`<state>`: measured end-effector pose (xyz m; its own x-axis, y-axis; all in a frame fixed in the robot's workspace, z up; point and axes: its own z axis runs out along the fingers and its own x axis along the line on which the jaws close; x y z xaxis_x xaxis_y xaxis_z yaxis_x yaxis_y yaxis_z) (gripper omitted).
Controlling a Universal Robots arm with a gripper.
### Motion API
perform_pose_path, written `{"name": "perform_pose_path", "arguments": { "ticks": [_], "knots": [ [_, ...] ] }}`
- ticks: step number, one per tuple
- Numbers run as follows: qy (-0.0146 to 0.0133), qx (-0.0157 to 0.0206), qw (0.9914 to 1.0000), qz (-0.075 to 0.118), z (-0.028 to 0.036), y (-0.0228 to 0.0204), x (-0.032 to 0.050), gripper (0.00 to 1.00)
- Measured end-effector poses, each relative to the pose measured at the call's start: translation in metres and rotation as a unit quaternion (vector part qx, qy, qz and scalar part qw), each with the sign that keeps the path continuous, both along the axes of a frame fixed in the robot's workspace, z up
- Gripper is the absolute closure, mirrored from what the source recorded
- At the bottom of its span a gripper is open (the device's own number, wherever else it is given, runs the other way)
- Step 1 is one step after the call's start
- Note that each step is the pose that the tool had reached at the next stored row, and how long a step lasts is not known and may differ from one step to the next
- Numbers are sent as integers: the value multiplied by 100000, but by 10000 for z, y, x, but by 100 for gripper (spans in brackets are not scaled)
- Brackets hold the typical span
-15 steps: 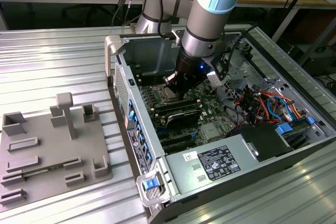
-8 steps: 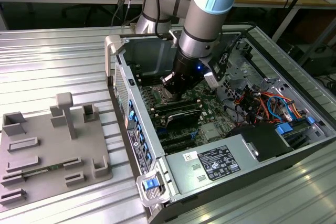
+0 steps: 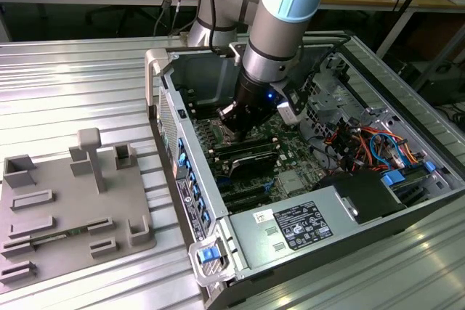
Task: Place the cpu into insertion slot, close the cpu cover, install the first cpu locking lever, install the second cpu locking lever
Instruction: 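Install the second cpu locking lever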
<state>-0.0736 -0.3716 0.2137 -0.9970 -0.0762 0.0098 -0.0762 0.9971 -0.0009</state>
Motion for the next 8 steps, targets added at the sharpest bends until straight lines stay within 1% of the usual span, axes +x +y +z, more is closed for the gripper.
{"name": "perform_pose_path", "arguments": {
  "ticks": [2, 6, 7, 8],
  "knots": [
    [76, 11, 100000, -1, -16, 1, -78, 89],
    [130, 3, 100000, 5, -31, 0, -175, 89],
    [148, 4, 100000, -6, -37, 0, -219, 89],
    [145, 14, 100000, -10, -43, 1, -246, 89]
  ]
}}
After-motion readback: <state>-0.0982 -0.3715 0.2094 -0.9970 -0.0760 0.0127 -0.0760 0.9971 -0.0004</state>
